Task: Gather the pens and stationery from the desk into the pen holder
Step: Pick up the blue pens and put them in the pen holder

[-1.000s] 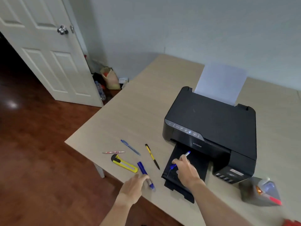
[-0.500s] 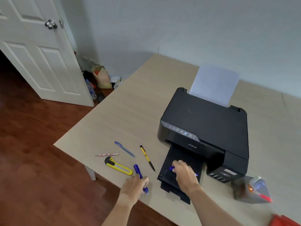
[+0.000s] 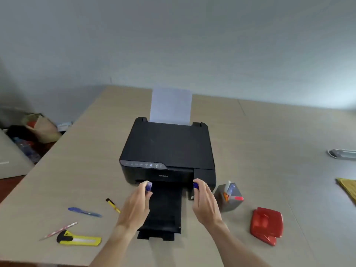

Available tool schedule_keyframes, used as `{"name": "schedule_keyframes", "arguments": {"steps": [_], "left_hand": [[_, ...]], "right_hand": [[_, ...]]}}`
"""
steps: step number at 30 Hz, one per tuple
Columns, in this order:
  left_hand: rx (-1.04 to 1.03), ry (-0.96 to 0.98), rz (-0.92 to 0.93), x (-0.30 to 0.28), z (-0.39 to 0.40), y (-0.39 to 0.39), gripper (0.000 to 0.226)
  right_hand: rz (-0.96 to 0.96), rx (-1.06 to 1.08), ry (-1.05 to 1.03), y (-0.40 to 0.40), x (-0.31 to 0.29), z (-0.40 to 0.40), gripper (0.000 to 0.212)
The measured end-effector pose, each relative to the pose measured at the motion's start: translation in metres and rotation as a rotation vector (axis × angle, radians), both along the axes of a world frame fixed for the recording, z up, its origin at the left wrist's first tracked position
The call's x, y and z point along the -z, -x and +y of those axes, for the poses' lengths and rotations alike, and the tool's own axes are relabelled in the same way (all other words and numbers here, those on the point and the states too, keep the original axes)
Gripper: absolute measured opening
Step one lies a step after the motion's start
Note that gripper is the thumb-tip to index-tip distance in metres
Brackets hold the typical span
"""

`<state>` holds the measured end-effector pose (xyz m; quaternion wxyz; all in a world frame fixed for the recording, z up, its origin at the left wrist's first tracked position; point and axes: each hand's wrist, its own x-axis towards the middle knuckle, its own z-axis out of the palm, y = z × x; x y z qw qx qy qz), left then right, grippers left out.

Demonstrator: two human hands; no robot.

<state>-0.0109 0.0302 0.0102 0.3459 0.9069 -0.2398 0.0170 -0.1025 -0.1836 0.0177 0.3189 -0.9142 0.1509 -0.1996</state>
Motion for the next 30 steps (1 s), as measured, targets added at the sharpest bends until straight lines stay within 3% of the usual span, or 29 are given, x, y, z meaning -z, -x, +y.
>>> {"name": "schedule_keyframes", "arguments": {"steps": [4,11,19,25,30], "left_hand": [[0.145,0.06,0.124,-0.006,-0.057,0.02,0.038],[0.296,0.111,0.182,-0.013,-0.137,0.044,0.026],[0.269,0.277,0.182,-0.028,-0.207,0.053,0.02],[0.277,0.255,0.166,-0.018,-0.242,0.063,0.023],[0.277,0.209,0.244,-0.007,-0.261,0.07,0.025]], "right_hand": [[-0.075,0.298,-0.163,0.029,-0.016,-0.054,0.021],[-0.131,0.489,-0.288,0.053,-0.027,-0.119,0.016],[-0.087,0.466,-0.299,0.045,-0.011,-0.136,0.016],[0.192,0.321,-0.241,0.049,0.007,-0.153,0.02],[0.299,0.298,-0.247,0.059,0.018,-0.166,0.043]]}}
